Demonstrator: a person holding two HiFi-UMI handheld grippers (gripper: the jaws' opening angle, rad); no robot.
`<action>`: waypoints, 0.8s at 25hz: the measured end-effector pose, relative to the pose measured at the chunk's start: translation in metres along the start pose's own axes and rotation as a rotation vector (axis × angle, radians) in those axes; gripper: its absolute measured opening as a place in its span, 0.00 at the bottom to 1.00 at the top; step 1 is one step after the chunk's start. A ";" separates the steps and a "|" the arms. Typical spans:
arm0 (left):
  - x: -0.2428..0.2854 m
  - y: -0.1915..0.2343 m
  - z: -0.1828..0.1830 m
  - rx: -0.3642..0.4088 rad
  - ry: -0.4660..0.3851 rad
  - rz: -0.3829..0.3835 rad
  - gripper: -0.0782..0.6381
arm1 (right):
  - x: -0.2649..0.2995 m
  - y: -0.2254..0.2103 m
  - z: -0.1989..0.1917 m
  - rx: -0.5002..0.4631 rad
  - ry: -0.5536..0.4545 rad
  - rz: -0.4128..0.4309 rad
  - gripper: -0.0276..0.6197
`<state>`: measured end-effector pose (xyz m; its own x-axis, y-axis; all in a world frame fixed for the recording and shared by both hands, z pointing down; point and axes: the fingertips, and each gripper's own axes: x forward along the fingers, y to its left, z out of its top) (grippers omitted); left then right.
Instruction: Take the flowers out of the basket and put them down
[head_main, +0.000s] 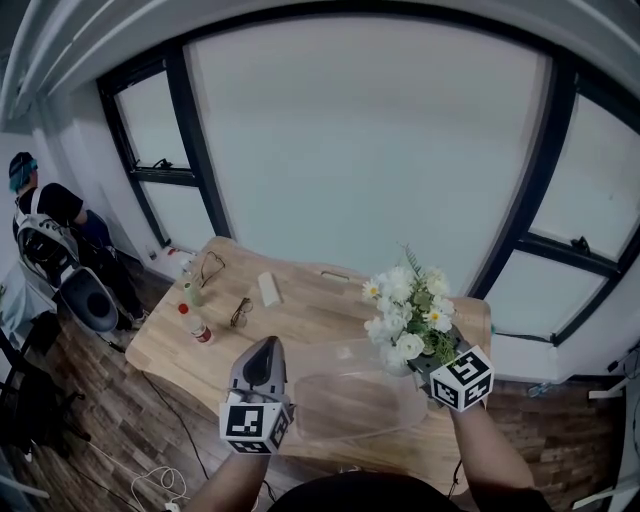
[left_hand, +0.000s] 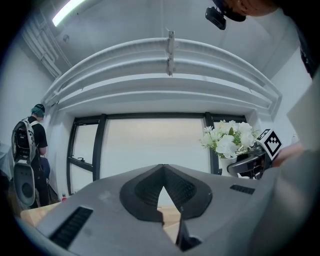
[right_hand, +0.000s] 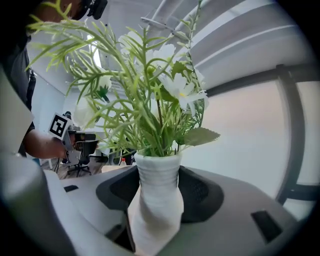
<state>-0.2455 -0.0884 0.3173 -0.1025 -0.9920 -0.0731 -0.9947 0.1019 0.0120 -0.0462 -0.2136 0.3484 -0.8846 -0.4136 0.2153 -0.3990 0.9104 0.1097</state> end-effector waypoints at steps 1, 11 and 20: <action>0.002 -0.002 0.000 0.000 0.000 -0.005 0.12 | -0.002 -0.002 0.000 0.003 0.000 -0.005 0.45; 0.009 -0.017 -0.004 -0.010 0.011 -0.016 0.12 | -0.019 -0.015 -0.004 0.030 -0.013 -0.023 0.45; 0.020 -0.026 -0.007 -0.006 0.019 -0.056 0.12 | -0.043 -0.038 -0.018 0.062 -0.009 -0.102 0.45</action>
<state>-0.2217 -0.1119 0.3225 -0.0461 -0.9974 -0.0551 -0.9989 0.0454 0.0142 0.0109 -0.2303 0.3525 -0.8405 -0.5045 0.1974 -0.5012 0.8625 0.0701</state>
